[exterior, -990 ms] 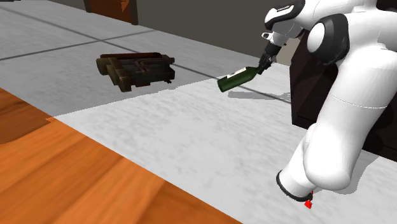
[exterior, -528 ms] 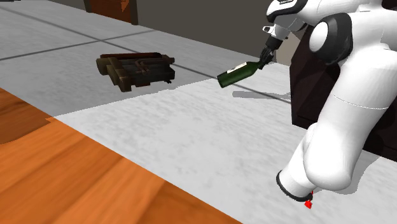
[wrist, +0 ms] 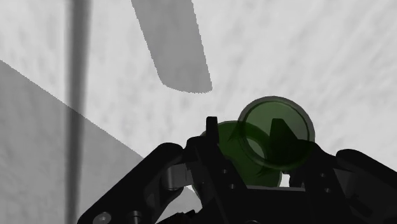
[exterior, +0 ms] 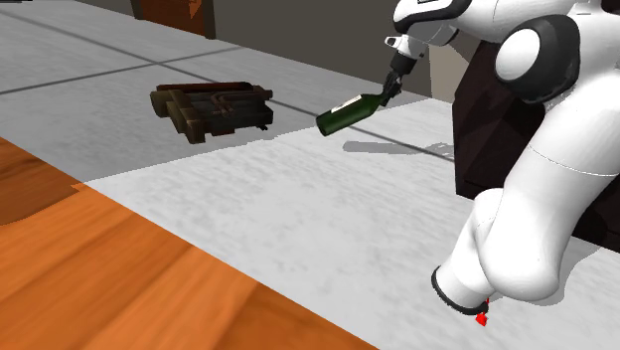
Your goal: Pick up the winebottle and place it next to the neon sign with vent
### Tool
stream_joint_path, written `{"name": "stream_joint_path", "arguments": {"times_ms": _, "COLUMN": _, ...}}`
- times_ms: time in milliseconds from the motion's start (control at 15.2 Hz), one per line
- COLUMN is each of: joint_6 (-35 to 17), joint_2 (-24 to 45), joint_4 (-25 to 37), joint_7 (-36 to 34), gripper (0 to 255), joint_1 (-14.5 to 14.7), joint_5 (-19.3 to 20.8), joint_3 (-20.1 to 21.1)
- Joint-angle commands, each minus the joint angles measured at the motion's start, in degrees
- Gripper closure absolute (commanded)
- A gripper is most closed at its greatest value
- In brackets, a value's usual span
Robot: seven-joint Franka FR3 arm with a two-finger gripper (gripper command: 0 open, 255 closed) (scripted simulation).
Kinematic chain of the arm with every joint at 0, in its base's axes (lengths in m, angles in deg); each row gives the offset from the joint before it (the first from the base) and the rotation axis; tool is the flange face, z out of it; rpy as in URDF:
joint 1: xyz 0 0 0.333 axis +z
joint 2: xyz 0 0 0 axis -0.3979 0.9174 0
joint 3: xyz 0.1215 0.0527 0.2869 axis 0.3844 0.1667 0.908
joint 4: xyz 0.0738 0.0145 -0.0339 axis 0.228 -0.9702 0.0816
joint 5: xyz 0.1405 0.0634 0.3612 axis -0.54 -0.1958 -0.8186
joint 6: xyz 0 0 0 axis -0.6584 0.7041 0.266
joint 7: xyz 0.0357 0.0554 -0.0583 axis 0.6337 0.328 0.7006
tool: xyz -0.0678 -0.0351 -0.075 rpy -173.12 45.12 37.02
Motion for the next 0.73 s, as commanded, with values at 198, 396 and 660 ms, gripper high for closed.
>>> {"name": "stream_joint_path", "arguments": {"times_ms": 198, "joint_6": -1.07, "joint_2": 1.28, "joint_4": 0.86, "joint_7": -5.96, "gripper": 255, "joint_1": 3.45, "joint_5": -0.82, "joint_3": 2.65}}
{"name": "stream_joint_path", "arguments": {"times_ms": 396, "joint_6": -1.25, "joint_2": 2.90, "joint_4": 2.20, "joint_7": -9.01, "gripper": 255, "joint_1": 5.06, "joint_5": -1.93, "joint_3": 4.18}}
{"name": "stream_joint_path", "arguments": {"times_ms": 660, "joint_6": -1.00, "joint_2": 6.04, "joint_4": 5.06, "joint_7": -12.60, "gripper": 255, "joint_1": 6.63, "joint_5": -4.10, "joint_3": 6.19}}
